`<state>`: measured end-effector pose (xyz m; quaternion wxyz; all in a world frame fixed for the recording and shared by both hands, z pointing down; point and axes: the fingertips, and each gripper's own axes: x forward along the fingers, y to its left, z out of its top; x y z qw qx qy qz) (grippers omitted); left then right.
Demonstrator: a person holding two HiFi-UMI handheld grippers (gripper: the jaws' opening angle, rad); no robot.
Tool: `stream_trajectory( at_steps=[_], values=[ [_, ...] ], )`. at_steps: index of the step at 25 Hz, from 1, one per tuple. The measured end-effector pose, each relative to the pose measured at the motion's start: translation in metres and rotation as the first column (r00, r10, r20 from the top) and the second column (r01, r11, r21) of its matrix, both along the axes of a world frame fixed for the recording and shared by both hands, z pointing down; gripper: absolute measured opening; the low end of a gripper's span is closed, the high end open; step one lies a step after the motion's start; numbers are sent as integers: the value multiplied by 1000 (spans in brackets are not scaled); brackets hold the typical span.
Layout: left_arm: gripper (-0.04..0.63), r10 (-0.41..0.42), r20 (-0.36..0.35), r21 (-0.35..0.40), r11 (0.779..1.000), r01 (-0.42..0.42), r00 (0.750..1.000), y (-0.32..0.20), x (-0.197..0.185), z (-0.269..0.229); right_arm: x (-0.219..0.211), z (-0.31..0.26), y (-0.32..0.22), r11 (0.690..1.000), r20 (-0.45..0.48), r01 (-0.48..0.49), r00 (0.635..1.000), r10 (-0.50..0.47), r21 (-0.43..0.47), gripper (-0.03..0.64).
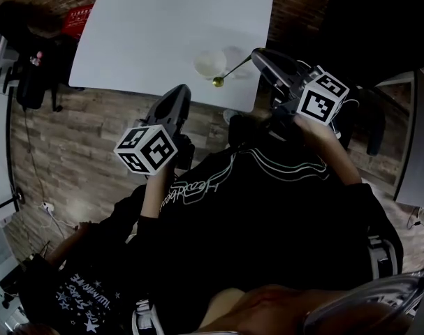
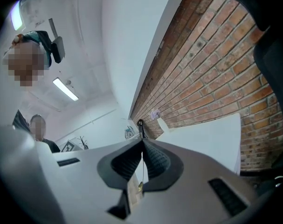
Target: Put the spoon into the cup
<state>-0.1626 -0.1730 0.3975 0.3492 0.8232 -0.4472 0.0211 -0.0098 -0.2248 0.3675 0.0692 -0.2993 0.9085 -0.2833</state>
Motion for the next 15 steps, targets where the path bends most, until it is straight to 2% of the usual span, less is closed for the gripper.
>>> stream_trajectory(
  at_steps=[15],
  values=[
    [3, -67, 4, -61, 996, 67, 998, -35, -23, 20, -30, 30, -58, 996, -46, 74, 996, -76, -40, 0]
  ],
)
